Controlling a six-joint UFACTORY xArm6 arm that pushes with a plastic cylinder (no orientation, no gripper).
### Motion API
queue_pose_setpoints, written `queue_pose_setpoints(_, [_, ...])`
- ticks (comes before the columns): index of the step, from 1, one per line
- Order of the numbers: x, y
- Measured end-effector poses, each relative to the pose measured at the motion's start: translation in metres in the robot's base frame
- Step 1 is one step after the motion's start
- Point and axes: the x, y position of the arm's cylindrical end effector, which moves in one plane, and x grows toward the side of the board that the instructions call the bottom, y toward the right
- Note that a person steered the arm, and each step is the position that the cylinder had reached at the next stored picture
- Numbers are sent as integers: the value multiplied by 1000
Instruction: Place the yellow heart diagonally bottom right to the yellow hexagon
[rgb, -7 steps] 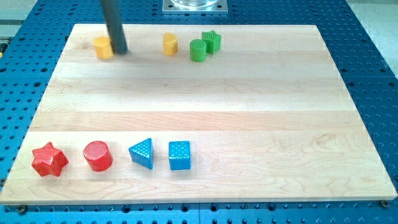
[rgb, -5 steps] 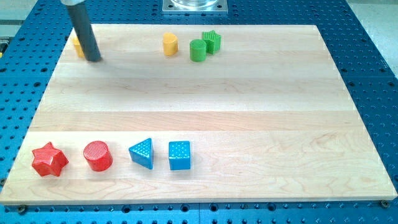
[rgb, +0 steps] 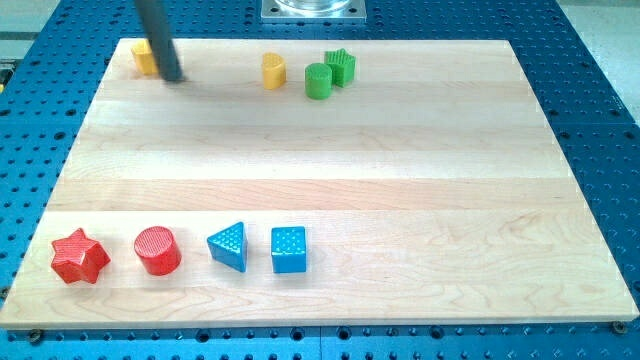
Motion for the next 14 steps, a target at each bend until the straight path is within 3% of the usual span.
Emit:
queue_pose_setpoints(1, [-6,80])
queue_pose_setpoints(3, [-63,121])
queue_pose_setpoints(5, [-51,229])
queue_pose_setpoints(7, [-39,215])
queue_pose_setpoints(9, [-32,165])
queue_pose_setpoints(10, [-25,202])
queue_pose_setpoints(12, [4,150])
queue_pose_setpoints(13, [30,92])
queue_pose_setpoints(14, [45,95])
